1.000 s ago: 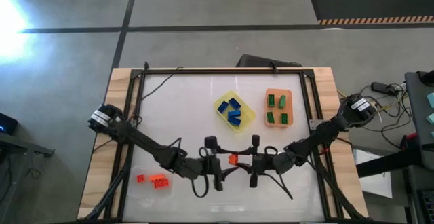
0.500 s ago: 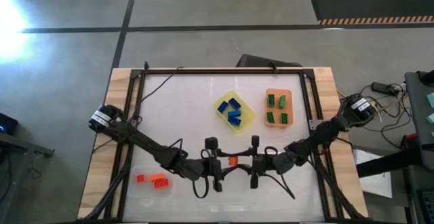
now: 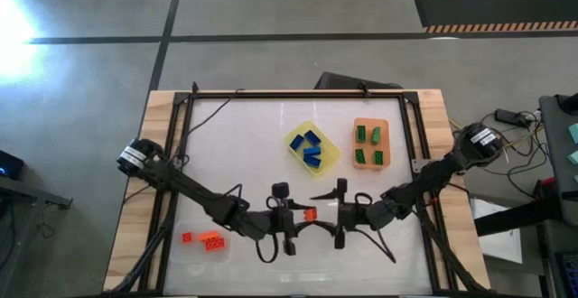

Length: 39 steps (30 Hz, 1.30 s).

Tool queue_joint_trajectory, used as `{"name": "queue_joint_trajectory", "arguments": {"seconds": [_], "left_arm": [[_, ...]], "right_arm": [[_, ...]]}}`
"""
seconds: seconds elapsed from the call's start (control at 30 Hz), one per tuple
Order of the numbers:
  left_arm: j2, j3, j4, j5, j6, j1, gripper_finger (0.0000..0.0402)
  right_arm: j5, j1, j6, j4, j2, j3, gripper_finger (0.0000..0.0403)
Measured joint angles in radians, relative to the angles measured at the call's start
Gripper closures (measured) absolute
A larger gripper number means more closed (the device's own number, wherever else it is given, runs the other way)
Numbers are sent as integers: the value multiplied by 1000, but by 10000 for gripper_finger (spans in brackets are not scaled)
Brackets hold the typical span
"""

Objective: Sort & place blocks by color
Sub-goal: Put the orange game piece into the transparent bin

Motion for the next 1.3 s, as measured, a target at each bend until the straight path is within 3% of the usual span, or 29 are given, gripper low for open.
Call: {"name": "queue_joint_trajectory", "arguments": {"seconds": [0.17, 0.33, 0.43, 0.53, 0.7, 0.87, 1.3], "left_arm": [[-47, 43, -205, -9, -127, -13, 278], [-114, 154, -776, 25, -475, -33, 278], [-134, 268, -1161, 222, -719, -42, 278], [-131, 355, -1426, 433, -877, -66, 278], [-128, 402, -1592, 626, -888, -99, 278], [-126, 359, -1715, 785, -964, -108, 278], [-116, 145, -1614, 921, -1013, -178, 278]], "right_arm": [[-1, 5, 35, -103, -92, 0, 71], [1, 1, 108, -276, -223, 1, 56], [1, 0, 130, -358, -288, 1, 62], [1, -1, 132, -386, -330, 1, 70], [1, -4, 107, -390, -347, -2, 76], [1, -21, 114, -392, -341, -2, 76], [27, -42, 102, -395, -340, -2, 76]]}}
